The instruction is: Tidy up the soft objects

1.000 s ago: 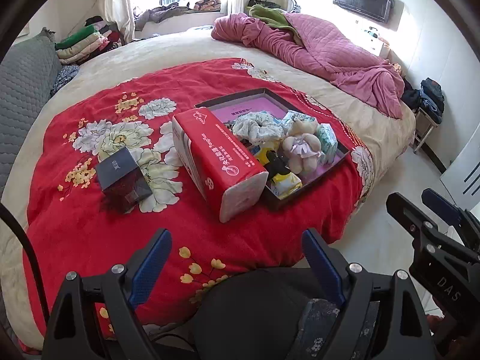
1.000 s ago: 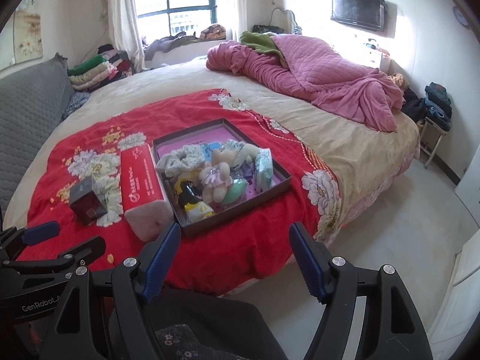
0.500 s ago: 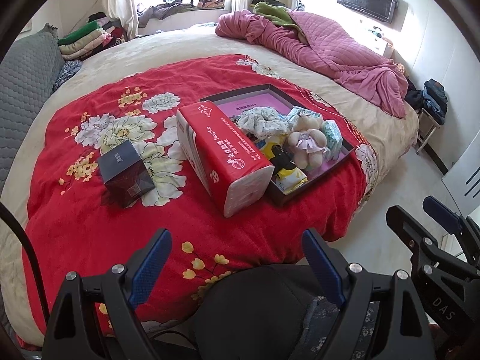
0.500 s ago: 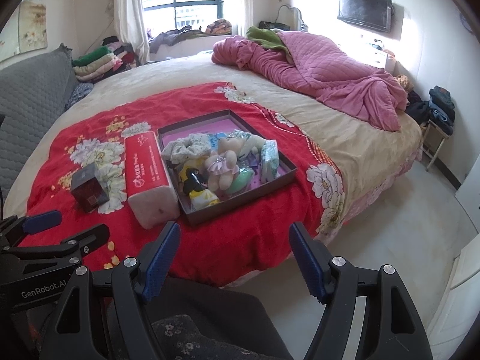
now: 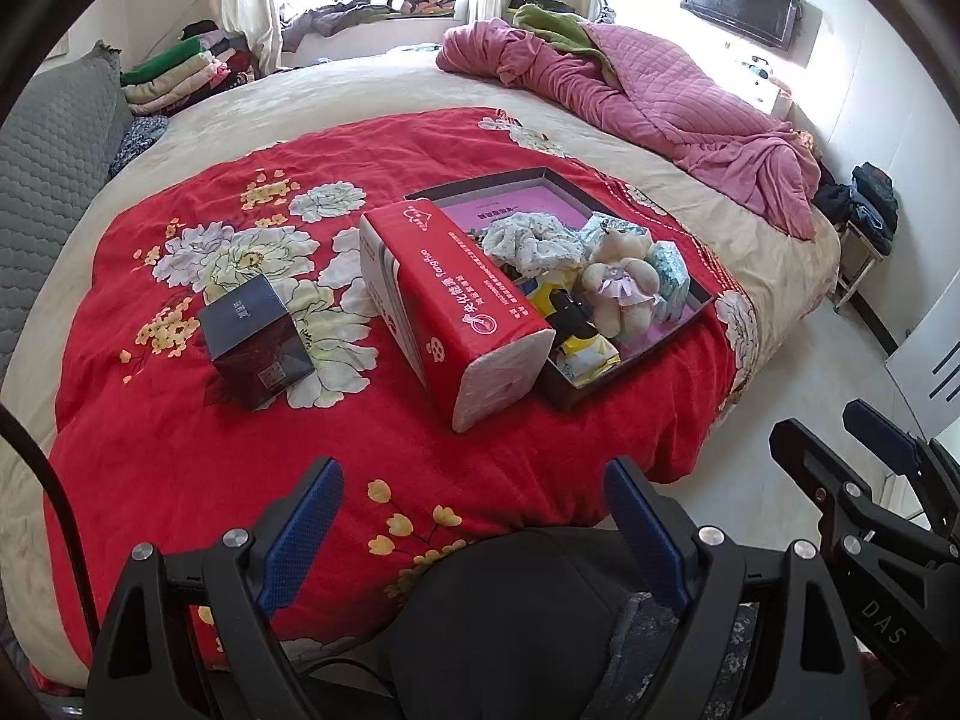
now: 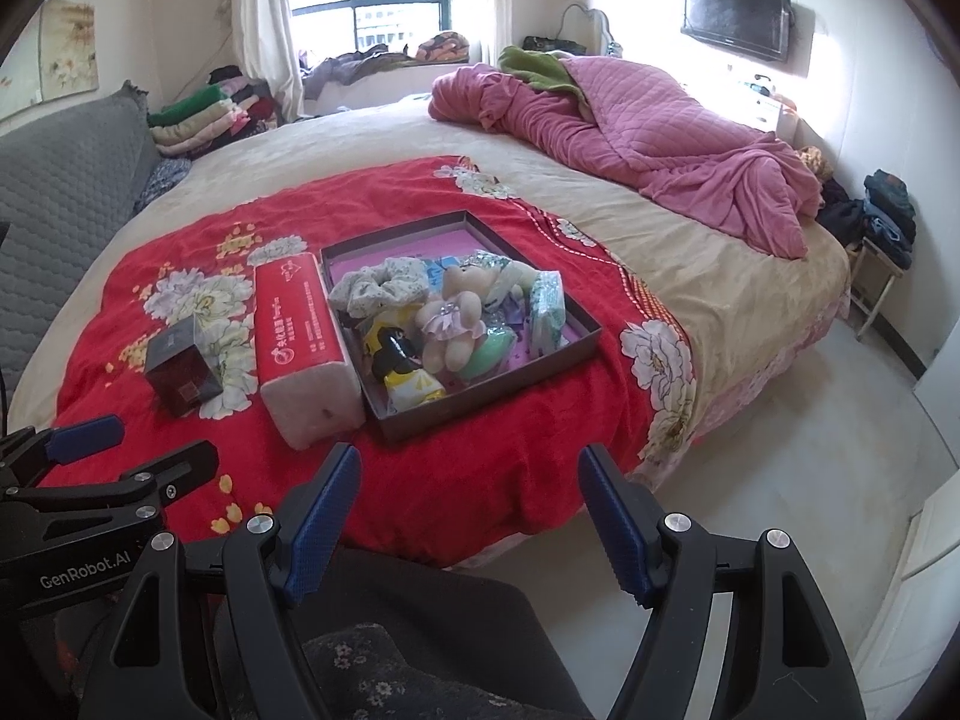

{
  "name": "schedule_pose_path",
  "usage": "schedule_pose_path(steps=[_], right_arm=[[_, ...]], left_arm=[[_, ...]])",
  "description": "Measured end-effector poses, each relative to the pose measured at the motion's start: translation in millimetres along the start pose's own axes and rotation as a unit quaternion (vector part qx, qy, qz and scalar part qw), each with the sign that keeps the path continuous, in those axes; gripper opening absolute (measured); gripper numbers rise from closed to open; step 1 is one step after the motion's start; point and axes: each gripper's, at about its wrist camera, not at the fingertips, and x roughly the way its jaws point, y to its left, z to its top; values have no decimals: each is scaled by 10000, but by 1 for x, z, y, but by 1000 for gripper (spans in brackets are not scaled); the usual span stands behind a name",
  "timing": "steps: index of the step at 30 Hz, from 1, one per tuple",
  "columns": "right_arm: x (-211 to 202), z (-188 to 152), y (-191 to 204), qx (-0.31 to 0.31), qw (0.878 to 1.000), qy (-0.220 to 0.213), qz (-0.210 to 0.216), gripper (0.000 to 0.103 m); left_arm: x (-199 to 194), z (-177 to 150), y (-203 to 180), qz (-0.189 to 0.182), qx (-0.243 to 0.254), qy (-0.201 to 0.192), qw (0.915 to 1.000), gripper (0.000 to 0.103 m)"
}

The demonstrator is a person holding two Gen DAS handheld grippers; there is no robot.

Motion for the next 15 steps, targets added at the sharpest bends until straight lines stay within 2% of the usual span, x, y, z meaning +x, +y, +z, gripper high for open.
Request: schedule_pose_path(steps=[15], right_arm=[[1,0,2,-12,10000,-5,-6,76]], left_arm=[[-2,0,3,48,-72,-16,10000,88]])
